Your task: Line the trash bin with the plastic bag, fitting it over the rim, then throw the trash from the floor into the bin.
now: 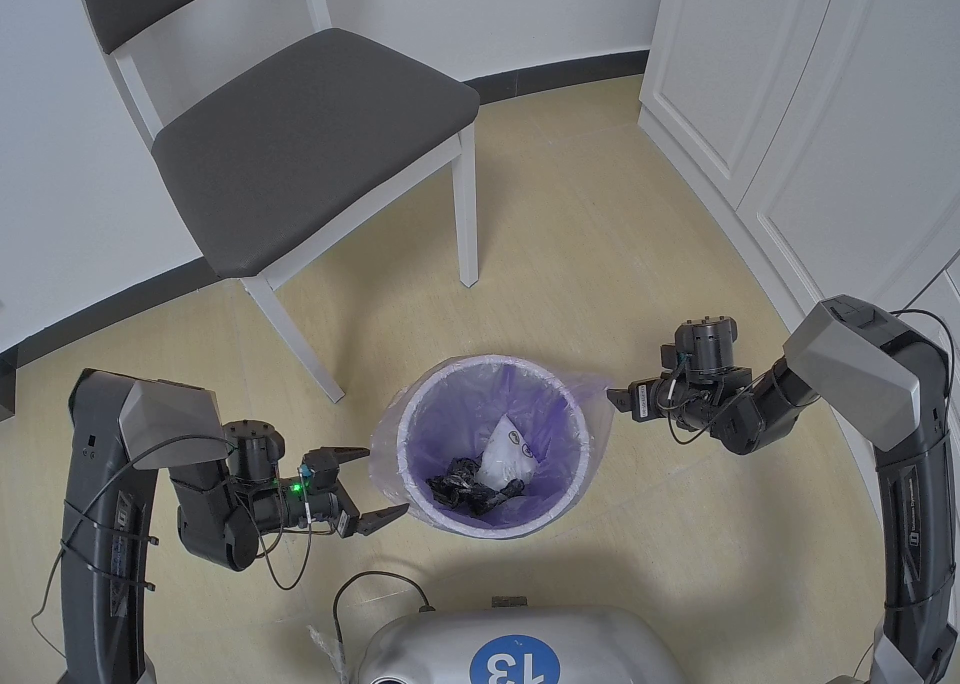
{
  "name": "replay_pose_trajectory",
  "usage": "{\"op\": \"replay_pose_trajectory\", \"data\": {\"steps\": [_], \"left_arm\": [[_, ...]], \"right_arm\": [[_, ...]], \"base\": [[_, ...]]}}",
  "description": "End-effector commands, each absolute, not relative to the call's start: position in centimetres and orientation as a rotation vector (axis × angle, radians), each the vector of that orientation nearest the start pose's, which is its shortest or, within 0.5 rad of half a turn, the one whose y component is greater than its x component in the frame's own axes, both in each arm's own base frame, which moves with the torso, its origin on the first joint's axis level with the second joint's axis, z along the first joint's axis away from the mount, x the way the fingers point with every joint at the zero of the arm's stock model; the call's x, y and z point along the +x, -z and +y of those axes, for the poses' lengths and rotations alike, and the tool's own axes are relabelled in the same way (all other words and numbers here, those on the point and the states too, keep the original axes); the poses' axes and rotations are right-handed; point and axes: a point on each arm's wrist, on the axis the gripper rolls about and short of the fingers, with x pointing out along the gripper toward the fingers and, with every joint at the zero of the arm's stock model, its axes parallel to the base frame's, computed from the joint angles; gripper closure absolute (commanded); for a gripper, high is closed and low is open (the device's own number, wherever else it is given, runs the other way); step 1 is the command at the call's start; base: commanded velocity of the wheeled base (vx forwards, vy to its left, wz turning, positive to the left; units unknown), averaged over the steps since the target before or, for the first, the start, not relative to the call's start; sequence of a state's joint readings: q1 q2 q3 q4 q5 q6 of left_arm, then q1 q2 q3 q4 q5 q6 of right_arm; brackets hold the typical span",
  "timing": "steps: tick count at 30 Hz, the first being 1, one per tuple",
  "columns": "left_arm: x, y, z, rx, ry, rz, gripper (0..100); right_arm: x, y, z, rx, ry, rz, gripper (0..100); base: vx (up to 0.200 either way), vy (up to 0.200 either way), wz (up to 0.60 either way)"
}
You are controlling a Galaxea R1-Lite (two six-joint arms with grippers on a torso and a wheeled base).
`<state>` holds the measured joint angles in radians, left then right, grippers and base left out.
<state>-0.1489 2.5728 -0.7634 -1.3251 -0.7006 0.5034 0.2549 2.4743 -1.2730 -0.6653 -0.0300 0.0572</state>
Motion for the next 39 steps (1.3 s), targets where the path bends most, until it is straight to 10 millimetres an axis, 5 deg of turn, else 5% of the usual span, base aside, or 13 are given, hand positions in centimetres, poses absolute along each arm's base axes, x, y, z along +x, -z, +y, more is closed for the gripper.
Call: {"op": "replay_pose_trajectory", "data": {"steps": [1,2,19,29,39], "left_arm": [[37.4,7.2,-7.2,0.329,0.939,0.241,0],[37.5,7.2,-7.2,0.33,0.939,0.239,100],[42.4,7.5,-5.8,0.296,0.911,0.276,100],[46.0,6.6,-7.8,0.285,0.959,0.317,100],[46.6,6.3,-9.2,0.289,0.986,0.301,100]], "right_arm": [[44.1,0.1,10.9,-0.018,-0.209,0.534,0],[44.1,0.1,10.9,-0.018,-0.208,0.533,0],[44.4,0.4,10.8,-0.063,-0.238,0.513,0],[45.9,0.6,11.5,-0.128,-0.274,0.556,0],[47.6,2.0,12.7,-0.158,-0.358,0.57,0]], "base": [[0.0,0.0,0.0],[0.0,0.0,0.0],[0.0,0.0,0.0],[0.0,0.0,0.0],[0.0,0.0,0.0]]}}
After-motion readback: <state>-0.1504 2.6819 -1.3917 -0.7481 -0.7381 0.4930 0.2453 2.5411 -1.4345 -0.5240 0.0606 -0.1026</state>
